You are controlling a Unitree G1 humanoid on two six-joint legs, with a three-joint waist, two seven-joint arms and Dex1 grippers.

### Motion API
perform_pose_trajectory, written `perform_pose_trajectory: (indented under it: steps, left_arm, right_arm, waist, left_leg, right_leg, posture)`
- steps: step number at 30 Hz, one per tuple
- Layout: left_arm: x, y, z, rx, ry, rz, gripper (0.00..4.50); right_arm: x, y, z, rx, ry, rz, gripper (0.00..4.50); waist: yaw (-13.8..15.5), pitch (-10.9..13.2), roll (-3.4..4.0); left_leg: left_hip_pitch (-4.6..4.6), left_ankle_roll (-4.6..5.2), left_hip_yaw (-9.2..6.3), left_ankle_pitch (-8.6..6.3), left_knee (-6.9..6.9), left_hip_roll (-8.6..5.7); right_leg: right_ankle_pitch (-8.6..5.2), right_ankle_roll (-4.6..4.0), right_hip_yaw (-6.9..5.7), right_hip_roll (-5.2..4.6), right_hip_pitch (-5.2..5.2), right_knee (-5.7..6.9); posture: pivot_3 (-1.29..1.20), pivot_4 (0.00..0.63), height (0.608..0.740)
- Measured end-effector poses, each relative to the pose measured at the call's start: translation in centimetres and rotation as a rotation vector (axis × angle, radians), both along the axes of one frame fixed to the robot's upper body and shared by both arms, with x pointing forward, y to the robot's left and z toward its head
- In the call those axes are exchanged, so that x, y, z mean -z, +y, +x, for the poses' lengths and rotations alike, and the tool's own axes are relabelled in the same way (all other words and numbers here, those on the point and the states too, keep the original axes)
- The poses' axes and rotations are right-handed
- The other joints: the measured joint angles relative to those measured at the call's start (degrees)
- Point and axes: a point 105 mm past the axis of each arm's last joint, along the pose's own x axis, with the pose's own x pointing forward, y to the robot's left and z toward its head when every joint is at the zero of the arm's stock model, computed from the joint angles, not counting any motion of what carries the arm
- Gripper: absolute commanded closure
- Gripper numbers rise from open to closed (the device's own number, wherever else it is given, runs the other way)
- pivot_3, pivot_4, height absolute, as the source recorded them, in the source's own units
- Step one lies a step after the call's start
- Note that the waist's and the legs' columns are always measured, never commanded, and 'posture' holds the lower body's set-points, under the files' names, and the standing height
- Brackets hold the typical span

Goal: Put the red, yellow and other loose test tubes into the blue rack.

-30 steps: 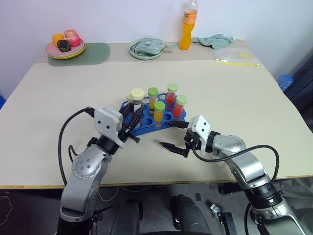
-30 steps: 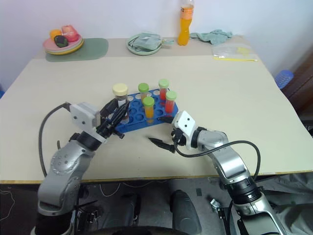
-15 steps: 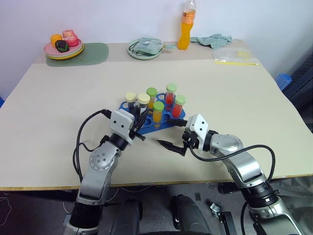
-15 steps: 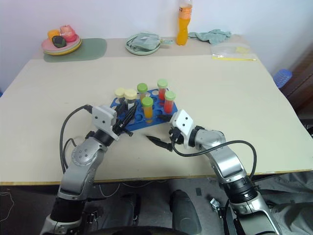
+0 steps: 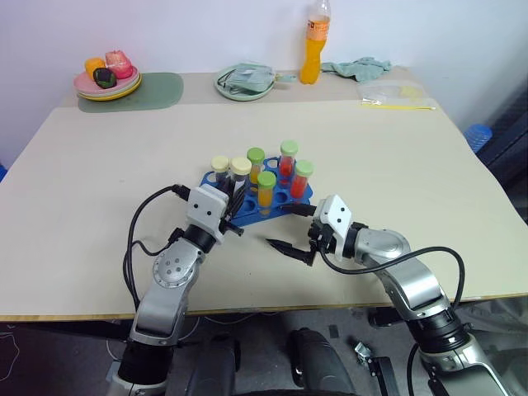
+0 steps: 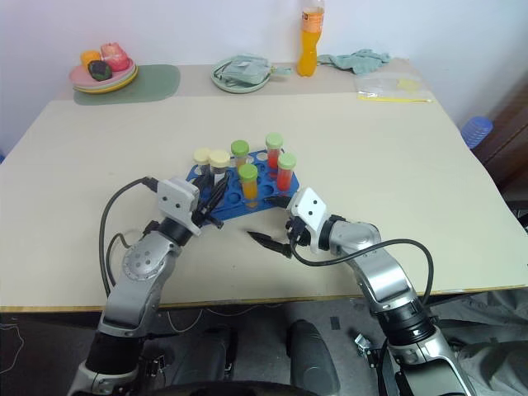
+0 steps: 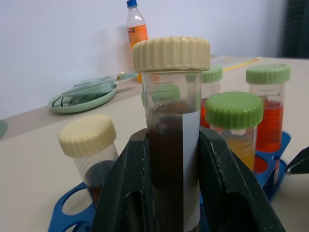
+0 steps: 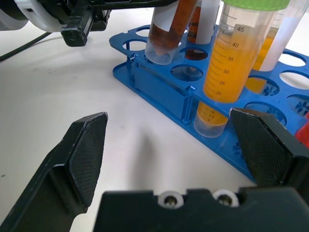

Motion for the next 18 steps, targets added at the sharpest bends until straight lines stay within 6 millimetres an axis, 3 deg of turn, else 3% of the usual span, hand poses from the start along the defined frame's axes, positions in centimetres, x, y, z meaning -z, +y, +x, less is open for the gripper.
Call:
perform_pose_trajectory:
  steps: [14, 18]
  left_arm:
    - [0.7, 0.1, 0.4, 0.003, 0.002, -0.065, 3.76]
    - [1.3, 0.1, 0.5, 0.011, -0.005, -0.066, 1.85]
  right_arm:
    - [0.2, 0.8, -0.2, -0.012, 0.001, 0.007, 0.00]
    - [0.1, 0.8, -0.2, -0.015, 0.001, 0.009, 0.00]
  waist:
    - [0.11, -0.01, 0.01]
    - [0.12, -0.01, 0.01]
  left_leg:
    - [0.00, 0.00, 0.00, 0.00, 0.00, 0.00]
    - [0.01, 0.00, 0.00, 0.00, 0.01, -0.01]
  right_leg:
    - [0.00, 0.00, 0.00, -0.01, 0.02, -0.02]
    - [0.00, 0.00, 0.00, -0.02, 0.04, -0.03]
  posture:
    - [0.00, 0.150, 0.740]
    - [0.00, 0.150, 0.740]
